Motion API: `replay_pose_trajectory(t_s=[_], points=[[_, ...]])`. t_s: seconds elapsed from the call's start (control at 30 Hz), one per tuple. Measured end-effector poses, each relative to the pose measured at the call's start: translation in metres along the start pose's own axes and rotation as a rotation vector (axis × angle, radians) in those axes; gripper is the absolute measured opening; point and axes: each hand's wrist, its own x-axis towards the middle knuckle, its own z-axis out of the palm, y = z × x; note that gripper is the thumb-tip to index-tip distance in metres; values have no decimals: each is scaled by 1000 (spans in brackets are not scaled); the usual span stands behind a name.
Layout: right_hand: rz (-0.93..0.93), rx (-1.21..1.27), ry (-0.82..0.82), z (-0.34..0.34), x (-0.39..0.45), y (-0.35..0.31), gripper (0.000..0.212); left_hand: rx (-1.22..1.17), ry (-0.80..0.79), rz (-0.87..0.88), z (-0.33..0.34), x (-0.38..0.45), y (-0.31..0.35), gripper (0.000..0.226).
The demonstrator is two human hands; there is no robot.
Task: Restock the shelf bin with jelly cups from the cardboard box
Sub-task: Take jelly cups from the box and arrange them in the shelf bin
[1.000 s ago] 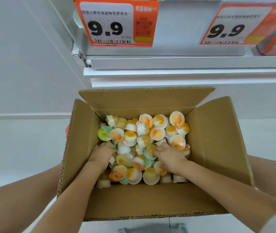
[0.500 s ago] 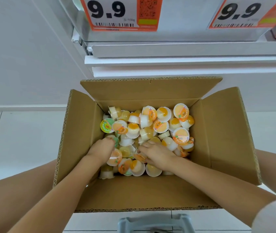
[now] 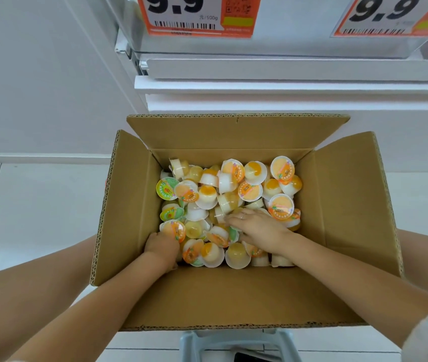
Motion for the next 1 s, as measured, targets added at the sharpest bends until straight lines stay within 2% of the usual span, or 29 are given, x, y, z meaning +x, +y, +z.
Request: replay_pose_trajectory(t_s=[0.1,0.17,0.27,0.33,0.4,0.47,0.53,0.57,0.63,0.8,0.87,0.93,1.0], points=[[101,-12,84,-6,-11,16,39,-35,46,-7,1,-2,-4,35],[192,11,119,-9,-20,28,37,-80,53,-24,2,-5,-3,40],[300,111,176,-12,-28,42,33,-335,17,-44,-4,-13,-2,51],[336,179,219,-15,-29,43,30,-589,-11,-29,-14,-16,-9,38],[331,207,252,-19,-26,40,29,-976,-6,-65,-29,-20,-18,17],[305,243,299,-25,-17,29,29,-1586,-56,-229,-44,-26,-26,13],[230,268,359,-33,1,14,28,-2183,-209,-314,-51,-31,-34,20],[184,274,380,-38,13,5,28,-2401,-270,-307,-51,-32,-37,27],[86,270,385,-49,41,-14,30,-2651,-332,-272,-49,-33,-40,37],[-114,40,237,-63,116,-53,47,-2753,-294,-302,-45,-37,-43,38],[-62,-168,160,-55,140,-67,51,-2766,-287,-293,-46,-39,-43,38],[36,-397,140,-46,154,-78,56,-2800,-283,-289,-46,-39,-43,39],[119,-521,141,-39,160,-84,63,-2801,-266,-292,-43,-39,-43,39]])
